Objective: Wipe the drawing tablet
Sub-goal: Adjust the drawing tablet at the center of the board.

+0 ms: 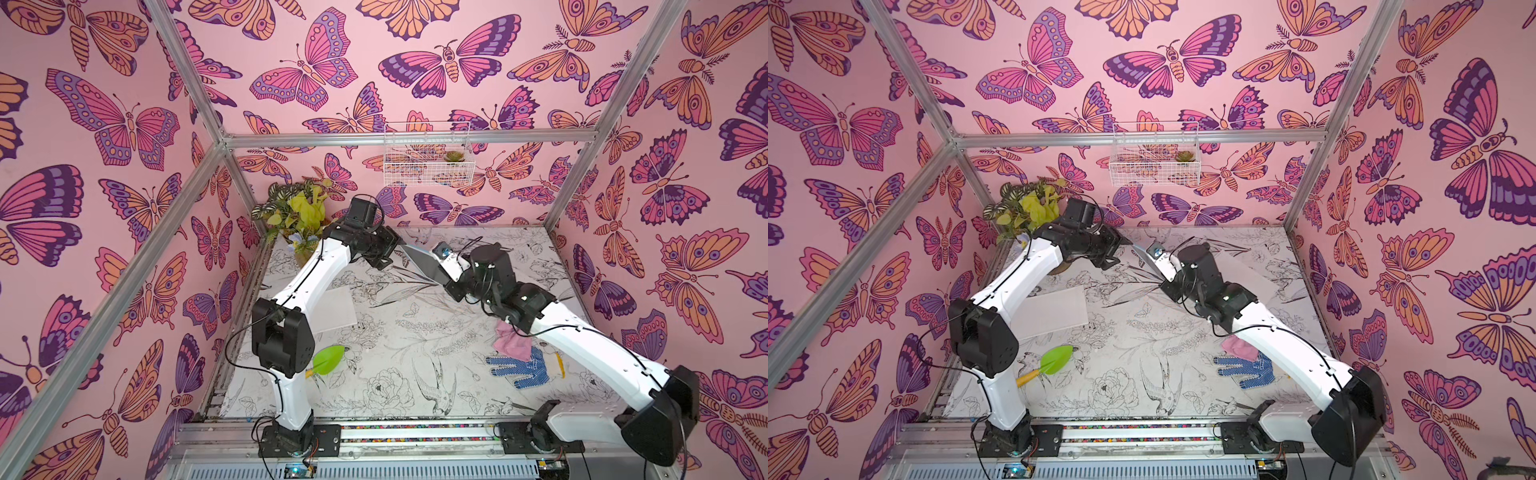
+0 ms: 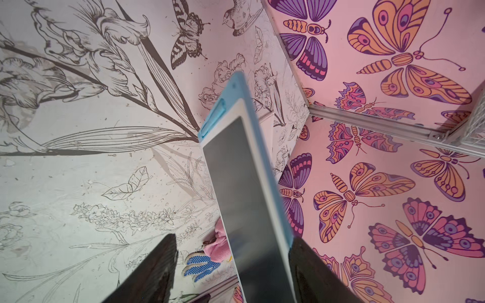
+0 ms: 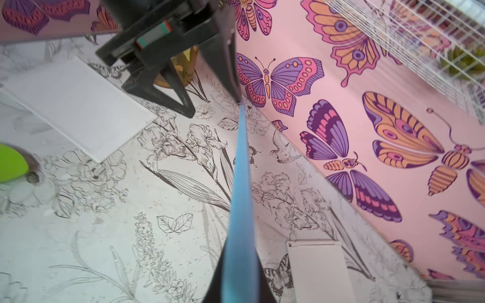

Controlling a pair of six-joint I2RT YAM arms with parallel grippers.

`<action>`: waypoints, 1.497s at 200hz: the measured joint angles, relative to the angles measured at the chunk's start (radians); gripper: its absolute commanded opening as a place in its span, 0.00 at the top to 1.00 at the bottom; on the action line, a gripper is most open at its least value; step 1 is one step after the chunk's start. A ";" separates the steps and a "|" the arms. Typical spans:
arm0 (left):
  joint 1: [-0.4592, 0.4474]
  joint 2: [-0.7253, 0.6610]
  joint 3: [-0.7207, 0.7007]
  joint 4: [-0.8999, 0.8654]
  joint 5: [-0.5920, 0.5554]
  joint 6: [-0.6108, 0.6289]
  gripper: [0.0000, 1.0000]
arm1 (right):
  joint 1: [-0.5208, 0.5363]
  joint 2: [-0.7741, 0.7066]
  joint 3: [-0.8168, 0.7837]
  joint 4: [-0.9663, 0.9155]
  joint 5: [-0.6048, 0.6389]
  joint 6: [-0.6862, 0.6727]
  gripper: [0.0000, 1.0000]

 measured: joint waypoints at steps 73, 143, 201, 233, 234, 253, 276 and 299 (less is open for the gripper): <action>0.008 0.000 -0.121 0.142 0.057 -0.164 0.72 | 0.169 0.013 -0.067 0.205 0.220 -0.318 1.00; 0.023 -0.071 -0.314 0.390 0.049 -0.288 1.00 | 0.221 0.035 -0.121 0.304 0.343 -0.447 0.34; 0.062 -0.059 -0.385 0.721 0.029 -0.352 1.00 | 0.133 -0.093 0.034 -0.011 0.386 0.049 0.13; 0.062 -0.045 -0.419 0.936 0.012 -0.368 1.00 | -0.079 -0.203 0.068 -0.152 0.102 0.600 0.13; 0.061 -0.044 -0.420 0.941 0.011 -0.368 1.00 | -0.083 -0.206 0.064 -0.152 0.095 0.613 0.13; 0.053 -0.029 -0.451 1.057 -0.003 -0.373 1.00 | -0.163 -0.265 -0.064 -0.048 -0.098 0.940 0.13; 0.035 0.000 -0.468 1.174 -0.024 -0.388 1.00 | -0.214 -0.259 -0.233 0.158 -0.266 1.284 0.16; 0.010 0.027 -0.468 1.268 -0.046 -0.405 1.00 | -0.267 -0.179 -0.299 0.336 -0.365 1.537 0.18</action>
